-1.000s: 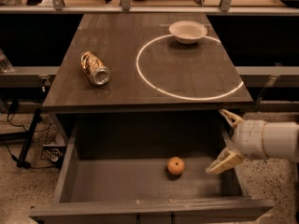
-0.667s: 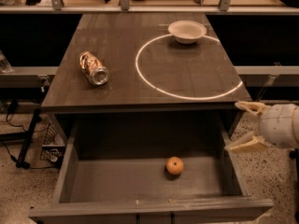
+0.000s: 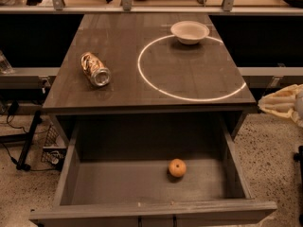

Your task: Place orange into top drawer

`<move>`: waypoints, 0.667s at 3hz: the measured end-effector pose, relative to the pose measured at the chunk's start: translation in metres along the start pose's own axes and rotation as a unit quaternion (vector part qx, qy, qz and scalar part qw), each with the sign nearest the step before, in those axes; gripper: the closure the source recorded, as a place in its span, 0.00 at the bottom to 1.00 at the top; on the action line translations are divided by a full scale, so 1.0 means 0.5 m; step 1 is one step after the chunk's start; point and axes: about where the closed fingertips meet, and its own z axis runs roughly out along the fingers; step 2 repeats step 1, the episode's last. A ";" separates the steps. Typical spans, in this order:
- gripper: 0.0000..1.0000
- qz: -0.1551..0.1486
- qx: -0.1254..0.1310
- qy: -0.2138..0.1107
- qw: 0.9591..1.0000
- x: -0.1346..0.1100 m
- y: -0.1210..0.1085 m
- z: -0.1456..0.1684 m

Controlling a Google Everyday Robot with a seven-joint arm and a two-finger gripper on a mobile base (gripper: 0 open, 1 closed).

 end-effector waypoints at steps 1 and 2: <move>1.00 0.000 -0.005 0.000 1.000 0.000 0.008 0.008; 1.00 0.000 -0.005 0.000 1.000 0.000 0.008 0.008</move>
Offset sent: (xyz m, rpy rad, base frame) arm 0.0000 0.0000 0.0000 0.0000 0.0000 0.0000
